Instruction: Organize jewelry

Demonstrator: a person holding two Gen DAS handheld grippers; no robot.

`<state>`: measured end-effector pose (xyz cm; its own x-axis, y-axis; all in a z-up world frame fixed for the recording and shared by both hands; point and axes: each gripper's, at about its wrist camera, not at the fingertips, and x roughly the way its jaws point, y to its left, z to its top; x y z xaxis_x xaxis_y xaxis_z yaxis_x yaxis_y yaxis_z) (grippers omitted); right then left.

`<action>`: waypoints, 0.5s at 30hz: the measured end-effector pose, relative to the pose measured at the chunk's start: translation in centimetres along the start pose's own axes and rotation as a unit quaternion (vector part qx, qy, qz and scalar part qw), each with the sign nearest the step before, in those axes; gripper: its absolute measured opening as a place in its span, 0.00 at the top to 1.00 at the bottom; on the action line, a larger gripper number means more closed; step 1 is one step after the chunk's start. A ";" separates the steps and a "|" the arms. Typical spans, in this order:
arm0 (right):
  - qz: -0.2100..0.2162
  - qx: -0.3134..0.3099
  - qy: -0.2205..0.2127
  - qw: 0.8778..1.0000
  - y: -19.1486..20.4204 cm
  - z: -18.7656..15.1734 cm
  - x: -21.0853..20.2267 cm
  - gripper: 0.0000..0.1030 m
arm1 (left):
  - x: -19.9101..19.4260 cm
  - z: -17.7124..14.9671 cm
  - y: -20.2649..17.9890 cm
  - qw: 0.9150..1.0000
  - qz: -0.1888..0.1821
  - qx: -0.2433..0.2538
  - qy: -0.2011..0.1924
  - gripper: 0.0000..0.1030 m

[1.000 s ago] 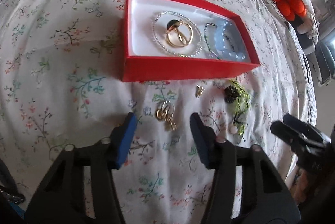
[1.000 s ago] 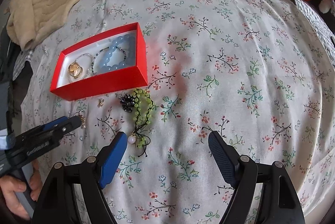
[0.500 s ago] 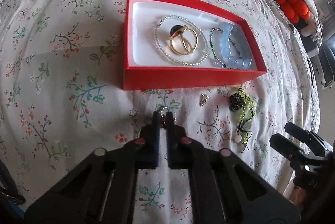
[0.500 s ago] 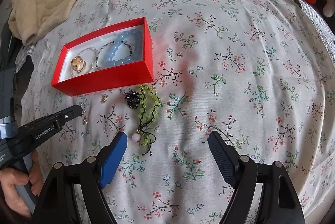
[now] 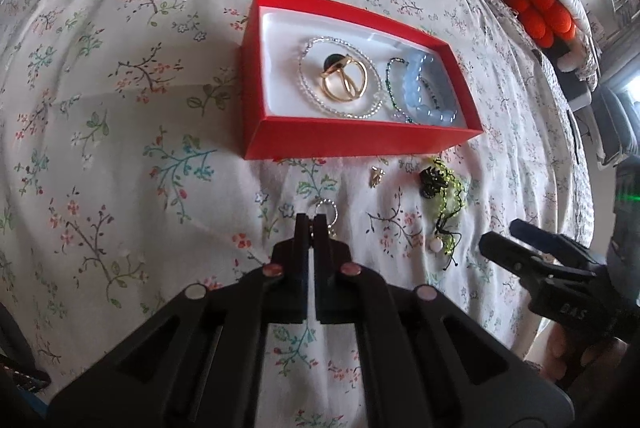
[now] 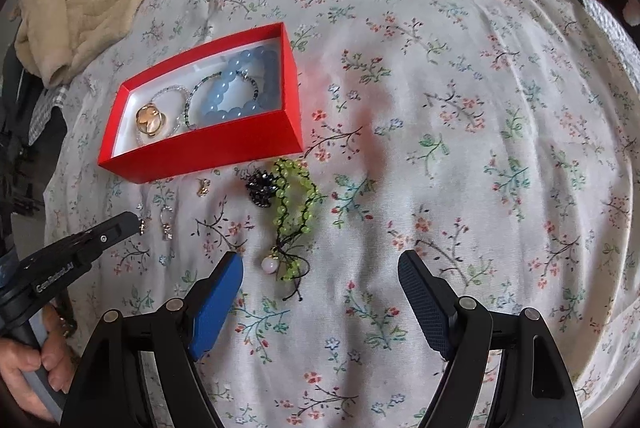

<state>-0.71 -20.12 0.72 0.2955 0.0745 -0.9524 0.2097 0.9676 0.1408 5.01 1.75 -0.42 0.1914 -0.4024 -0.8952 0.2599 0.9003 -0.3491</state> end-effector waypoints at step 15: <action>0.006 -0.012 0.050 0.999 0.3 -0.7 3.2 0.36 | -0.5 -1.3 1.5 1.000 0.011 0.000 0.007 0.98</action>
<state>-0.31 -19.38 -2.47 0.2037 0.1078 -0.9731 0.1834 0.9721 0.1461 4.04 3.53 -0.84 0.1842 -0.3811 -0.9060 0.2564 0.9085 -0.3301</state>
